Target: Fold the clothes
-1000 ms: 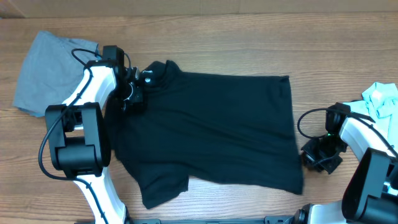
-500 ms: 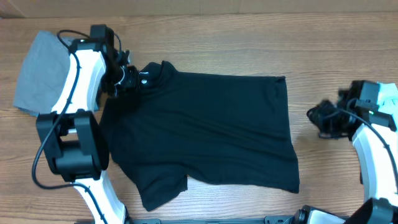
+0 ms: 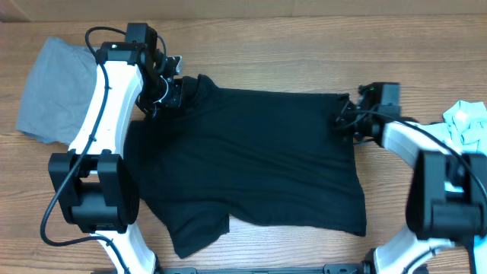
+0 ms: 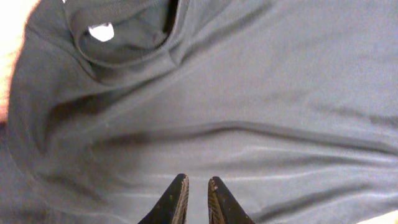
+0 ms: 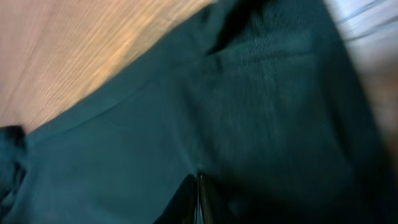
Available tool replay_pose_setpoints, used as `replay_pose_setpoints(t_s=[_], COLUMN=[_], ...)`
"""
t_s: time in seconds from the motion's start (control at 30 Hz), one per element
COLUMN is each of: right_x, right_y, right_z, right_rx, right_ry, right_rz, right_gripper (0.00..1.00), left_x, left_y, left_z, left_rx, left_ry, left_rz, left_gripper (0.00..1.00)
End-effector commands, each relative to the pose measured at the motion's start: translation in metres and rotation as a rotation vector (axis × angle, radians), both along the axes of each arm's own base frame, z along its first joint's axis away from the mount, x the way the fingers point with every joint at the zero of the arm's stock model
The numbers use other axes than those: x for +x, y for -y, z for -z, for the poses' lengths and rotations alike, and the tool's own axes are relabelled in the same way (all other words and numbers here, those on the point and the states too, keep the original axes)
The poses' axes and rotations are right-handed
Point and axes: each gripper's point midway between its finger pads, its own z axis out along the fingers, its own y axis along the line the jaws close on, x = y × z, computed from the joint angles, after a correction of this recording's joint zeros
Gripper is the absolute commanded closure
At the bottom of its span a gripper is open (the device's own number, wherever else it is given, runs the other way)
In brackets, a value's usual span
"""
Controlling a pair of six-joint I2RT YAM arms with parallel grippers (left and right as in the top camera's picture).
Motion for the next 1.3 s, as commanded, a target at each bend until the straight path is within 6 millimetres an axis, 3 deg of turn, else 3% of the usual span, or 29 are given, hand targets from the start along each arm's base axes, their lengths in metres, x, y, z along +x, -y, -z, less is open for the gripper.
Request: replay_pose_setpoints(t_s=[0.0,0.13,0.23,0.43,0.53,0.6,0.63,0.73,1.0,1.17,1.27], right_x=[0.005,0.016,0.036,0.097,0.104,0.103,0.100,0.083,0.011,-0.021,-0.040], right_y=[-0.004,0.014,0.026,0.033,0.031,0.032,0.033,0.037,0.029,0.023,0.018], right_z=[0.032,0.068,0.072,0.013,-0.027,-0.052,-0.067,-0.107,-0.185,-0.206,-0.198], right_rx=[0.062,0.046,0.038,-0.006,0.034,0.055,0.065,0.078,0.056,0.061,0.076], right_ry=[-0.072,-0.109,-0.074,0.148,0.185,0.206,0.218,0.237,0.188,0.152,0.063], right_rz=[0.097,0.274,0.324,0.173,0.081,0.036,0.015,-0.017,-0.050,-0.049,-0.049], right_gripper=[0.94,0.95,0.95,0.95,0.89,0.86,0.86,0.85,0.86,0.86,0.86], left_x=[0.007,0.008,0.005,0.004,0.009,0.014,0.016,0.024,0.034,0.038,0.063], left_y=[0.003,0.010,0.018,0.042,0.046,0.049,0.050,0.051,0.049,0.045,0.036], left_z=[-0.015,-0.013,-0.007,0.019,0.040,0.055,0.062,0.079,0.130,0.166,0.176], left_rx=[-0.011,-0.021,-0.021,0.031,0.059,0.055,0.051,0.050,0.071,0.098,0.158], left_ry=[0.064,0.067,0.058,0.081,0.122,0.154,0.172,0.211,0.185,0.161,0.245], left_rz=[0.029,0.042,0.064,0.139,0.153,0.156,0.156,0.153,0.150,0.140,0.095], left_gripper=[0.83,0.83,0.83,0.80,0.82,0.91,0.96,0.96,0.96,0.96,0.96])
